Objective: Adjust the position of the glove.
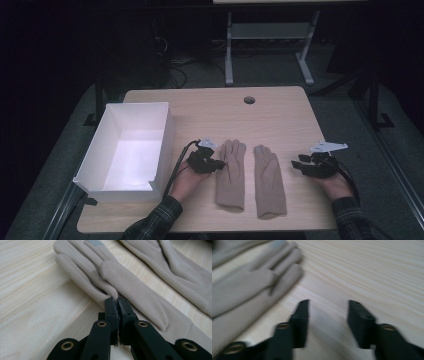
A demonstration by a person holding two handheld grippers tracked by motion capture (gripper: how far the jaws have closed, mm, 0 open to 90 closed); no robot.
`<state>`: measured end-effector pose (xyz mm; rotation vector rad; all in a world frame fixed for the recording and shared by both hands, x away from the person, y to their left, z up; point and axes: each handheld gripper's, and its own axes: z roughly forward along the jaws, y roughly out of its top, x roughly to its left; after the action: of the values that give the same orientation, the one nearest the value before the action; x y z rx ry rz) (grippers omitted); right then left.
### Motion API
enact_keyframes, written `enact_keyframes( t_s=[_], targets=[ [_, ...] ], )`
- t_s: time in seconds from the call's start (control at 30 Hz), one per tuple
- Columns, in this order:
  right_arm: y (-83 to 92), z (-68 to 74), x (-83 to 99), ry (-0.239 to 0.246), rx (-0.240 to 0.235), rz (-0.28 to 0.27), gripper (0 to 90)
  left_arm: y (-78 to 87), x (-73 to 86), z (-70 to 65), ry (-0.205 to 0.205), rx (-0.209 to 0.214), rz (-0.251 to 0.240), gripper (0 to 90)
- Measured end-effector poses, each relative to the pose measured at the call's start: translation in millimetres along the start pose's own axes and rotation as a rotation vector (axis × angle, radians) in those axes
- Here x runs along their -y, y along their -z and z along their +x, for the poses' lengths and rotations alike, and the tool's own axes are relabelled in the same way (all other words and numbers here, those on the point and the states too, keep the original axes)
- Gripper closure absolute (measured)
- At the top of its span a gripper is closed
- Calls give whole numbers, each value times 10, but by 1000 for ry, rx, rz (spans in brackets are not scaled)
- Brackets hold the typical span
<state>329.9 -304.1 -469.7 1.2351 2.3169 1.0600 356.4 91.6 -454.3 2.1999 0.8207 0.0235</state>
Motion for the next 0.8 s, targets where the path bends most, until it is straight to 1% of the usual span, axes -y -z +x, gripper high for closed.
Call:
enact_keyframes(
  t_s=[0.1, 0.13, 0.2, 0.23, 0.27, 0.33, 0.4, 0.47, 0.5, 0.63, 0.7, 0.8],
  targets=[
    [34, 49, -24, 6, -85, 5, 784, 22, -15, -18, 10, 17, -13, 873],
    [42, 71, -31, 17, -111, 5, 830, 31, -21, -19, 5, 21, -15, 872],
    [63, 124, -42, 35, -155, 10, 896, 40, -24, -20, 6, 30, -20, 873],
    [71, 155, -48, 36, -178, 17, 897, 41, -23, -20, 8, 35, -22, 873],
    [64, 172, -50, 60, -196, 15, 897, 43, -23, -20, 8, 39, -23, 873],
    [49, 235, -56, 75, -222, 40, 897, 48, -24, -23, 7, 41, -25, 873],
    [12, 290, -57, 98, -240, 57, 898, 52, -24, -23, 12, 49, -28, 873],
    [-19, 338, -61, 104, -257, 77, 897, 56, -24, -25, 18, 51, -31, 873],
    [-41, 350, -62, 118, -264, 81, 897, 57, -24, -25, 19, 55, -34, 873],
    [-84, 402, -71, 125, -270, 99, 897, 59, -30, -25, 23, 64, -38, 873],
    [-91, 406, -78, 117, -272, 96, 897, 52, -32, -26, 27, 73, -40, 873],
    [-113, 415, -88, 119, -279, 94, 897, 40, -38, -42, 30, 84, -41, 873]
  ],
)
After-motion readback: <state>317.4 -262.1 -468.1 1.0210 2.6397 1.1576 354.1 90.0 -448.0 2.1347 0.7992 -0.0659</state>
